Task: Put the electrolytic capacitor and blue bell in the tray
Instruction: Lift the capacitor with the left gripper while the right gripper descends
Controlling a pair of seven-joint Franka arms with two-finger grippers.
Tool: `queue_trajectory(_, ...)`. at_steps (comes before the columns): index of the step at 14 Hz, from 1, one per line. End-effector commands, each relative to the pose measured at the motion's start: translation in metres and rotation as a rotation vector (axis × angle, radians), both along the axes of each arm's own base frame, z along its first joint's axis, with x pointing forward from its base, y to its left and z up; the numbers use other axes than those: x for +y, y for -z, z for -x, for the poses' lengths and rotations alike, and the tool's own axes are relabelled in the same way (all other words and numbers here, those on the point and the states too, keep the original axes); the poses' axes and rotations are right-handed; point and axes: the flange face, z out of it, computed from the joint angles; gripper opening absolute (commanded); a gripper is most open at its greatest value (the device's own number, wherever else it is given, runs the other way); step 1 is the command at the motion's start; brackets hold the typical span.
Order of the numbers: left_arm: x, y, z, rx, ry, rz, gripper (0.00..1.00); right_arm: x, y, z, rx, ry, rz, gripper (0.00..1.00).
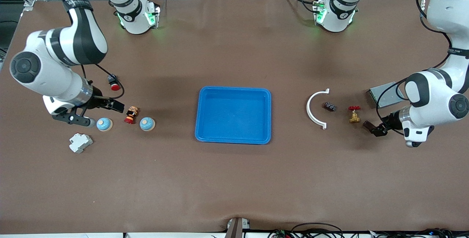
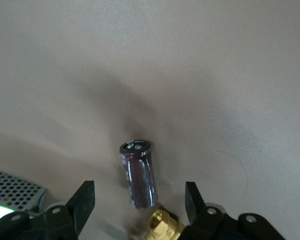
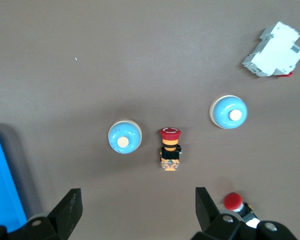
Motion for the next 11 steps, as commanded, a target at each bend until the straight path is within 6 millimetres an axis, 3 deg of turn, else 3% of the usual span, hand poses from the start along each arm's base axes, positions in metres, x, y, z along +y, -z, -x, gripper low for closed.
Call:
queue_trajectory(1, -0.002, 0.008, -0.007, -0.018, -0.021, 0.014, 0.81, 0.015, 0.023, -0.008, -0.005, 0.038, -0.001, 1.00)
queue_trajectory(4, -0.007, 0.026, -0.007, -0.011, -0.014, 0.018, 0.70, 0.031, 0.053, -0.013, -0.009, 0.062, -0.002, 1.00)
queue_trajectory(5, -0.008, 0.029, -0.006, -0.007, -0.012, 0.020, 0.60, 0.034, 0.064, -0.014, -0.027, 0.059, -0.006, 1.00)
queue_trajectory(7, -0.009, 0.030, -0.005, -0.004, -0.009, 0.021, 0.59, 0.037, 0.089, -0.014, -0.048, 0.057, -0.012, 1.00)
queue_trajectory(11, -0.013, 0.036, -0.004, 0.009, -0.005, 0.021, 0.20, 0.045, 0.124, -0.015, -0.037, 0.045, -0.013, 1.00)
